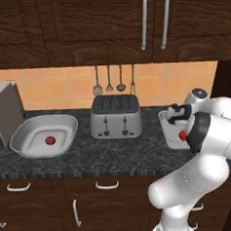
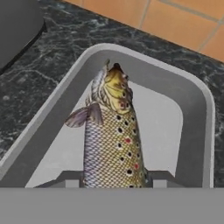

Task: Place one tomato and one fish in each tupperware on the nearby counter, to pack two identical lunches.

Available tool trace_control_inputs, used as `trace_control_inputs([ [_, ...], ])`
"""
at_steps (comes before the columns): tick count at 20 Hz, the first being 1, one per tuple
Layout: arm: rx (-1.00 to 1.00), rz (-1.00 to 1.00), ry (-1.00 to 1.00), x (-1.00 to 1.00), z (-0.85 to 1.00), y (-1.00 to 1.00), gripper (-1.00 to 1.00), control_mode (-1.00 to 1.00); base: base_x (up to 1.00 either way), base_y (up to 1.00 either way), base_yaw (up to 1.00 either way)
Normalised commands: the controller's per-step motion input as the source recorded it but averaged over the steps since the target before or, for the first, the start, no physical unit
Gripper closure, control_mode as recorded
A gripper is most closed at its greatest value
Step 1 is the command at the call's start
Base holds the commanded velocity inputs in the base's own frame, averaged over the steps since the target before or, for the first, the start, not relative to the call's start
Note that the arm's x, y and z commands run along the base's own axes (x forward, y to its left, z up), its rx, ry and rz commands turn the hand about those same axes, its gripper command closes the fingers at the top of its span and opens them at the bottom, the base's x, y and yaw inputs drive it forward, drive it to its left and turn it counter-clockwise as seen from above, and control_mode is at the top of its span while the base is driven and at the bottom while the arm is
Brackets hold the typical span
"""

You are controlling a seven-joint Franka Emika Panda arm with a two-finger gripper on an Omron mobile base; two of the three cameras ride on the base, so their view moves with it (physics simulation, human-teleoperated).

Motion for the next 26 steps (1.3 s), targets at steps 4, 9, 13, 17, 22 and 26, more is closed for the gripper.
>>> trace_control_inputs([
  [4,0.00,0.02,0.01,0.23,-0.04,-0.05,-1.00,-1.00,0.00,0.00,0.00],
  [9,0.00,0.00,0.01,0.00,0.25,0.04,-1.00,-1.00,0.00,0.00,0.00],
  [13,0.00,0.00,0.00,-0.78,0.83,0.30,-1.00,-1.00,0.00,0.00,0.00],
  [17,-0.02,0.00,0.01,-1.00,0.96,0.73,-1.00,-1.00,0.00,0.00,0.00],
  [22,-0.01,-0.01,0.12,-1.00,0.78,0.65,-1.00,-1.00,0.00,0.00,0.00],
  [26,0.00,-0.13,0.09,-1.00,0.21,0.25,-1.00,-1.00,0.00,0.00,0.00],
])
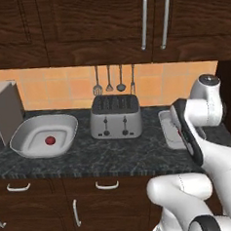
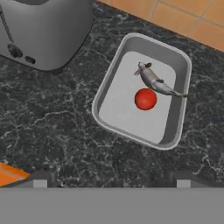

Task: Place one tomato and one fish in each tupperware on the nearby counter, to pack two identical lunches.

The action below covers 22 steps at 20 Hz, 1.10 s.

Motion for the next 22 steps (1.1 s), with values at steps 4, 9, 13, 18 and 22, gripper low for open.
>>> trace_control_inputs([
  [4,0.01,-0.08,-0.06,-1.00,0.02,0.19,-1.00,-1.00,0.00,0.00,0.00],
  [9,0.00,0.00,0.00,0.00,0.00,0.00,-1.00,1.00,-1.00,-0.08,-0.03],
  [13,0.00,0.00,0.00,0.00,0.00,0.00,-1.00,1.00,-1.00,-0.39,-0.19],
  [18,0.00,0.00,0.00,0.00,0.00,0.00,-1.00,1.00,-0.93,-0.97,-0.39],
  [22,0.00,0.00,0.00,0.00,0.00,0.00,-1.00,1.00,-0.12,-1.00,-0.28],
])
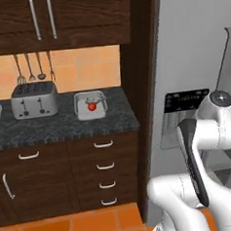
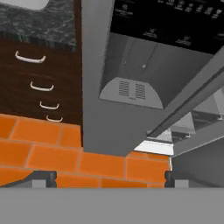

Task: Place one tomato and one fish in each tupperware on the nearby counter, to pack two identical lunches.

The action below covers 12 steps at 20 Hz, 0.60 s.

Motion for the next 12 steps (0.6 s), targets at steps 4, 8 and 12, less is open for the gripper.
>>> trace_control_inputs([
  [4,0.00,0.00,0.00,0.00,0.00,0.00,-1.00,1.00,0.46,-1.00,-0.02],
  [8,0.00,0.00,0.00,0.00,0.00,0.00,-1.00,1.00,0.65,-1.00,0.04],
  [12,0.00,0.00,0.00,0.00,0.00,0.00,-1.00,1.00,0.35,-0.84,0.13],
])
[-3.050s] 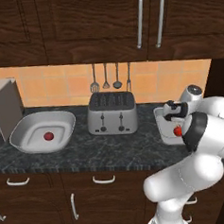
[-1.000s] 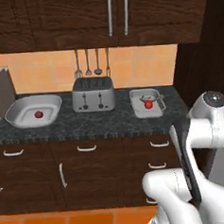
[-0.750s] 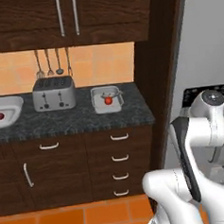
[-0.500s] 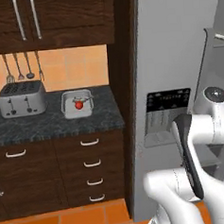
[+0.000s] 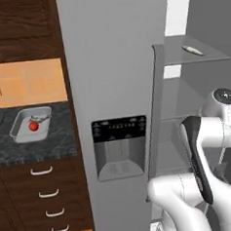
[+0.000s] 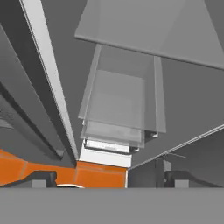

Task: Place one tomato and one fish in each tupperware on the nearby counter, to pack two identical lunches.

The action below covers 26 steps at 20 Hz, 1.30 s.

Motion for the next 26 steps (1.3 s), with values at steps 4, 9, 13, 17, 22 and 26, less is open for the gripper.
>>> trace_control_inputs([
  [4,0.00,0.00,0.00,0.00,0.00,0.00,-1.00,1.00,0.03,-0.74,0.09],
  [9,0.00,0.00,0.00,0.00,0.00,0.00,-1.00,1.00,0.27,-0.28,-0.03],
  [13,0.00,0.00,0.00,0.00,0.00,0.00,-1.00,1.00,0.60,0.00,-0.01],
  [17,0.00,-0.01,-0.24,0.23,0.88,0.03,-1.00,-1.00,0.00,0.00,0.00],
  [22,0.00,-0.03,-0.45,-0.11,1.00,0.00,-1.00,-1.00,0.00,0.00,0.00],
  [26,-0.04,-0.05,-0.42,0.04,1.00,0.21,-1.00,-1.00,0.00,0.00,0.00],
])
